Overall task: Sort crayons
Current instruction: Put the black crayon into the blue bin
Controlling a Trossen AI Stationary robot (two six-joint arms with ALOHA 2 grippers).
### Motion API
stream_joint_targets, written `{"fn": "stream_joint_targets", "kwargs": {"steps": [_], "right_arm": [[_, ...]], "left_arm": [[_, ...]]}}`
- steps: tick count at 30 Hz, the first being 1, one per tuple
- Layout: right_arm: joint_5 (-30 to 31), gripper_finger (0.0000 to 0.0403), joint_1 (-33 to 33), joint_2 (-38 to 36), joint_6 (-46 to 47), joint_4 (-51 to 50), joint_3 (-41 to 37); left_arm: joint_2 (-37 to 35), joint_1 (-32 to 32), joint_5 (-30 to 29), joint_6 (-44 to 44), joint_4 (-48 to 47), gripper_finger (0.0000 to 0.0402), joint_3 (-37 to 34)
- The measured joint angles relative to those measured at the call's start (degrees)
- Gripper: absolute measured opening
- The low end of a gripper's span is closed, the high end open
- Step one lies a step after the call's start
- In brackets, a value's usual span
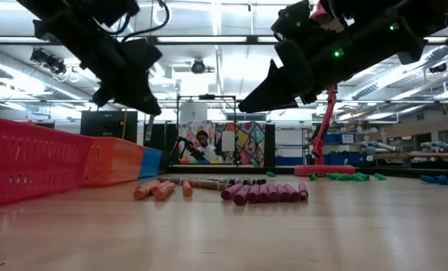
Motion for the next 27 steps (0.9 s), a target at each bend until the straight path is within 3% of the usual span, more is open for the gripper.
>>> {"fn": "stream_joint_targets", "kwargs": {"steps": [8,16,27], "right_arm": [[0.0,0.0168,-0.04,0.0,-0.15,-0.66,0.0],[0.0,0.0168,-0.04,0.0,-0.19,-0.74,0.0],[-0.39,0.0168,-0.35,0.0,-0.61,-0.74,0.0]], "left_arm": [[0.0,5.8,2.97,0.81,-0.77,0.0043,0.0],[0.0,12.13,5.11,0.57,-7.91,0.0043,0.02],[0.07,19.61,12.72,-0.74,-12.86,0.0043,0.02]]}}
